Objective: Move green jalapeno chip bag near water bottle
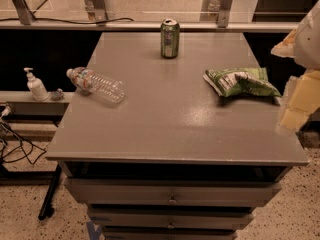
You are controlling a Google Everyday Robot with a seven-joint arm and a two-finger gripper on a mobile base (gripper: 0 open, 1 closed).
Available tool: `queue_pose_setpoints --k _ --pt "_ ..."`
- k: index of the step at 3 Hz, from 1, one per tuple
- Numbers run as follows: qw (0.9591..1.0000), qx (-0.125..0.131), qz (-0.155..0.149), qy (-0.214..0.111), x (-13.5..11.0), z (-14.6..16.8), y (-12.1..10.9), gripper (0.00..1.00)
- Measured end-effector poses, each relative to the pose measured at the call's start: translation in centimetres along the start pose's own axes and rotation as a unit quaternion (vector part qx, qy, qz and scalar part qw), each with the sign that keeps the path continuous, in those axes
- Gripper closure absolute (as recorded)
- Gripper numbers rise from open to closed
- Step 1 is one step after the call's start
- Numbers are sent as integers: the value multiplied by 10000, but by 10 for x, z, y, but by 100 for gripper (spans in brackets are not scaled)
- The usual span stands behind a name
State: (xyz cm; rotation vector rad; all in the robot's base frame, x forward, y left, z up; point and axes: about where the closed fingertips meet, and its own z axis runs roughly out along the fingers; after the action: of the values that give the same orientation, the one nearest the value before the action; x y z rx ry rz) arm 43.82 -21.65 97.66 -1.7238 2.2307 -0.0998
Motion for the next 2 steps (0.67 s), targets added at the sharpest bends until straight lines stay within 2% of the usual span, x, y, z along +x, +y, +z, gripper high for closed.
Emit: queue_pose_setpoints --k 2 --pt "9999 38 -18 -96 0 1 -4 0"
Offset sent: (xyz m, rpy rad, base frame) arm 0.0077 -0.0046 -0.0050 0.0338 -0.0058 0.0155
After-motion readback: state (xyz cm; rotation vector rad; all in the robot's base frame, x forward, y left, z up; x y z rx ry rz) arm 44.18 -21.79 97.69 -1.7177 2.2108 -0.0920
